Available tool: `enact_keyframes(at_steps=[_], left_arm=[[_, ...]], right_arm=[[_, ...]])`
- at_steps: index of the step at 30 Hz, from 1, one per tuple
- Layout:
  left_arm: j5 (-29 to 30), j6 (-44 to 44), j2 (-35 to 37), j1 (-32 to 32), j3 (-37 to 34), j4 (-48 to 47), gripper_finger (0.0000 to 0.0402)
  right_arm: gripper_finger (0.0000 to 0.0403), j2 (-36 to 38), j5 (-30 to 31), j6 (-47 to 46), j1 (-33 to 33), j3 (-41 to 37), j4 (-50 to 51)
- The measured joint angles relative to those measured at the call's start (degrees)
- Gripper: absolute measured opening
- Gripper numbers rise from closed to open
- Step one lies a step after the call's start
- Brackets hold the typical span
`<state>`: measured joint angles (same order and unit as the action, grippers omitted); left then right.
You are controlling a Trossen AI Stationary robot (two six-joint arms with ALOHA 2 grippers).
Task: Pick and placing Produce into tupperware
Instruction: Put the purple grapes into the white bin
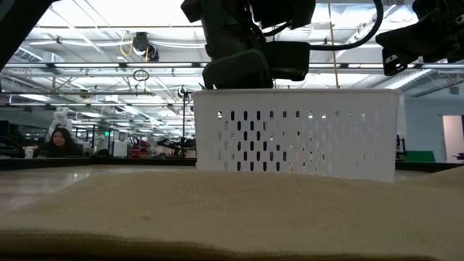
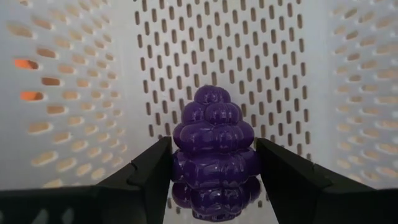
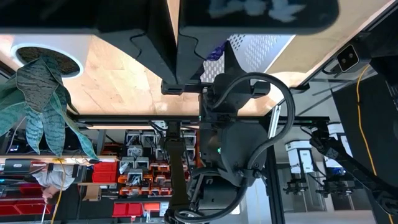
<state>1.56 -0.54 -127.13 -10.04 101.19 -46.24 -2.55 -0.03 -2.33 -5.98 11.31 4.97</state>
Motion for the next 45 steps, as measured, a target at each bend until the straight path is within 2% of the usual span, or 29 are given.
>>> enact_keyframes(at_steps=[16,45], left_arm=[[0.0,0.53,0.0,0.0,0.0,-0.15,0.0279],[0.42,1.31,0.5,1.0,3.32,-4.7,0.028]], right_arm=[[0.0,0.0,0.01,0.01,0.0,0.0,0.0],[0.0,0.0,0.02,0.0,0.0,0.0,0.0]])
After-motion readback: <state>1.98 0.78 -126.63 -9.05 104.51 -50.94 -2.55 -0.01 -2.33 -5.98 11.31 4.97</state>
